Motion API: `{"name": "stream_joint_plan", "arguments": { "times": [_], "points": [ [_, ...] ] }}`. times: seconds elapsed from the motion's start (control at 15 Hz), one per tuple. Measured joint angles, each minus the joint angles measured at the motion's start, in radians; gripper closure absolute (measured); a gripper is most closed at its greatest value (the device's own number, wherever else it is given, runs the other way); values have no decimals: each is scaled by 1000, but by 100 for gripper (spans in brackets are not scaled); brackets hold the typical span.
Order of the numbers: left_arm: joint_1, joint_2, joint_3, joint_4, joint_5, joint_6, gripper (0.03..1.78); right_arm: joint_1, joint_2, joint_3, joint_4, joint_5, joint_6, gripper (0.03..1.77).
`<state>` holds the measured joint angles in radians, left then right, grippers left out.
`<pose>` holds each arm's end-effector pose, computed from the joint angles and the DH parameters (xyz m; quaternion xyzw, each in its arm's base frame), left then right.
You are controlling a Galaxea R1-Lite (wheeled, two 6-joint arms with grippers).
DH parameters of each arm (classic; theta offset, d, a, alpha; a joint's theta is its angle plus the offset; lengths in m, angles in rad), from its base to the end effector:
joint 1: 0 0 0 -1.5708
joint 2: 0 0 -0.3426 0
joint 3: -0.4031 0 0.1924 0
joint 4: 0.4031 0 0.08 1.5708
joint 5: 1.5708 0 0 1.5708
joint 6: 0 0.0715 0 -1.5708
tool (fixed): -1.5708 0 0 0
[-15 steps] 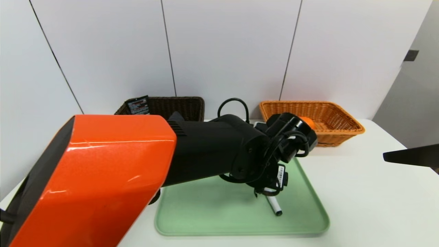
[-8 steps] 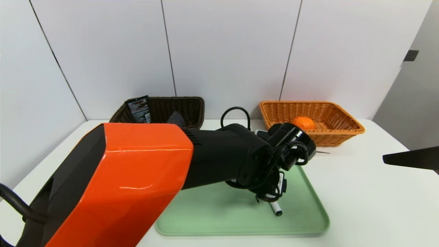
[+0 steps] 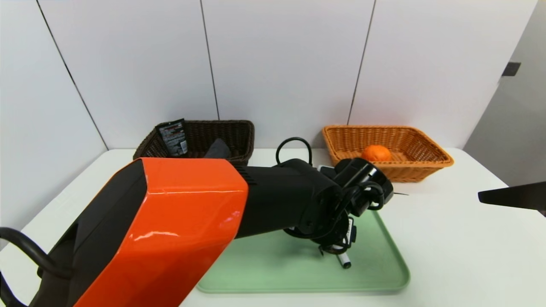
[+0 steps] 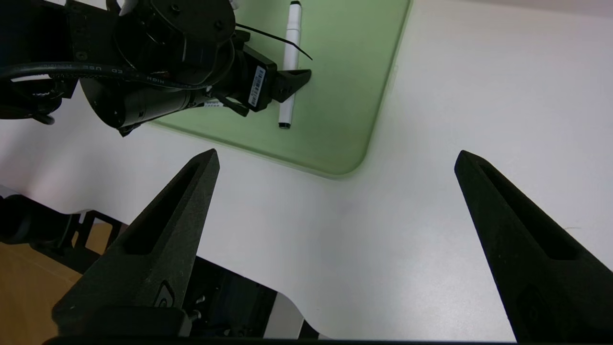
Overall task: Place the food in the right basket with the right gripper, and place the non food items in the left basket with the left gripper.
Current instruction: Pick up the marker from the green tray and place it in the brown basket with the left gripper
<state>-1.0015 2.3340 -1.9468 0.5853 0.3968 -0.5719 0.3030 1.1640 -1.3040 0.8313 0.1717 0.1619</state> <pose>0.2989 -0.4158 0.1300 0.0505 0.4174 -0.1517 0.8945 0.1348 0.0549 0.3182 0.0518 0.3549 0.1932 0.9133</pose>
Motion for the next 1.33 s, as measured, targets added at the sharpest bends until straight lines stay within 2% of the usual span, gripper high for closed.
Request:
{"name": "stream_joint_plan", "arguments": {
  "times": [0.2,0.27,0.47,0.73,0.8,0.87,1.33],
  "points": [
    [0,2,0,0,0,1,12,-1,-3,0,0,1,0,10],
    [0,2,0,0,0,1,17,-1,-3,-1,-1,1,-1,10],
    [0,0,0,2,0,6,64,-1,-4,-1,-1,1,-1,10],
    [0,-6,0,6,0,10,106,-1,-5,-4,-1,1,-1,10],
    [0,-7,0,6,0,9,157,-1,-5,-4,-1,1,-2,10],
    [1,-9,0,6,0,10,165,-1,-5,-4,-1,2,-1,10],
    [2,-59,-1,11,22,27,165,-1,-13,-4,-1,1,-1,10]
  ]
}}
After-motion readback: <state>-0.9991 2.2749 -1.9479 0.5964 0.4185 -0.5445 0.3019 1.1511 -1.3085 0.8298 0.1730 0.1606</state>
